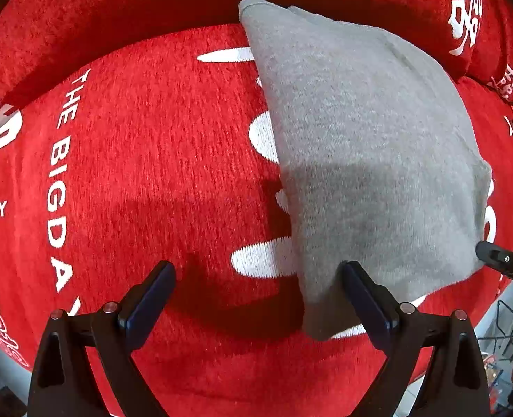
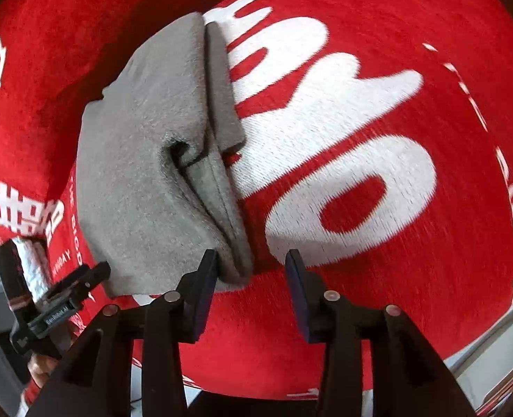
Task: Fold small clothes
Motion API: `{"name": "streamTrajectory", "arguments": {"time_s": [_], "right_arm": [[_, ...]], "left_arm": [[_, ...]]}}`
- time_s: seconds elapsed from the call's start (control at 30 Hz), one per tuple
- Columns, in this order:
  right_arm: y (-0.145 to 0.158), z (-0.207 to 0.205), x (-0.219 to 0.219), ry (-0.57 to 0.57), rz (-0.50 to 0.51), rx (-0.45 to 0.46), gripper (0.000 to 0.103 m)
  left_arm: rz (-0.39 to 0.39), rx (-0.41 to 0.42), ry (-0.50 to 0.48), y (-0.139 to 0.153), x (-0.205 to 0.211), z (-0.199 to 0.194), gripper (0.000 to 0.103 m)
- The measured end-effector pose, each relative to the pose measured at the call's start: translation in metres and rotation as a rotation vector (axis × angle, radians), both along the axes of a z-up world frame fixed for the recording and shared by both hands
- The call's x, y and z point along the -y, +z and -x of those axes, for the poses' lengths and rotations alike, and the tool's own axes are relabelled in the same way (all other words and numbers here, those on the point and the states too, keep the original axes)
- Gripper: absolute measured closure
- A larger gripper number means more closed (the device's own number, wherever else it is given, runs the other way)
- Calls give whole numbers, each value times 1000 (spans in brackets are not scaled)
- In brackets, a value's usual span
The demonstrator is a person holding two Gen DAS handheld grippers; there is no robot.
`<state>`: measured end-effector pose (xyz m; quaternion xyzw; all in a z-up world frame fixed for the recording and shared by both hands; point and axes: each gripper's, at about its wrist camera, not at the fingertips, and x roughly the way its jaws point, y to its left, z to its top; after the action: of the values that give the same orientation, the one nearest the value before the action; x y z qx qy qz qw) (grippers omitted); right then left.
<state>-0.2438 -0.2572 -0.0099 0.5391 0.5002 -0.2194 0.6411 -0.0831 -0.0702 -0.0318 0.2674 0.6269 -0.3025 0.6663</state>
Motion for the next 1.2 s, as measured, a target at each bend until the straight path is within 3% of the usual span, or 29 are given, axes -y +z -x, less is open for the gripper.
{"name": "streamTrajectory", "arguments": {"time_s": [0.13, 0.3, 0.4, 0.73, 0.83, 0.93, 1.03, 1.2], "right_arm": [[8, 6, -4, -44, 16, 0, 51], [11, 8, -13, -73, 17, 10, 50], [12, 7, -20, -78, 17, 14, 41], [20, 3, -29, -91, 25, 42, 41], [21, 4, -31, -91, 24, 57, 41], [18, 5, -31, -102, 2, 63, 30], [19, 3, -27, -93, -8, 81, 30], [29, -5, -1, -68, 10, 115, 25]], "left_arm": [[3, 5, -22, 2, -13, 1, 6], [12, -4, -22, 3, -22, 1, 6], [17, -3, -24, 5, -29, 2, 6], [17, 14, -46, 16, -30, 7, 6], [23, -8, -36, 15, -33, 0, 6], [29, -28, -17, 13, -41, -8, 6], [18, -28, -12, 14, -45, -12, 6], [16, 2, 44, 28, -24, -28, 6]]}}
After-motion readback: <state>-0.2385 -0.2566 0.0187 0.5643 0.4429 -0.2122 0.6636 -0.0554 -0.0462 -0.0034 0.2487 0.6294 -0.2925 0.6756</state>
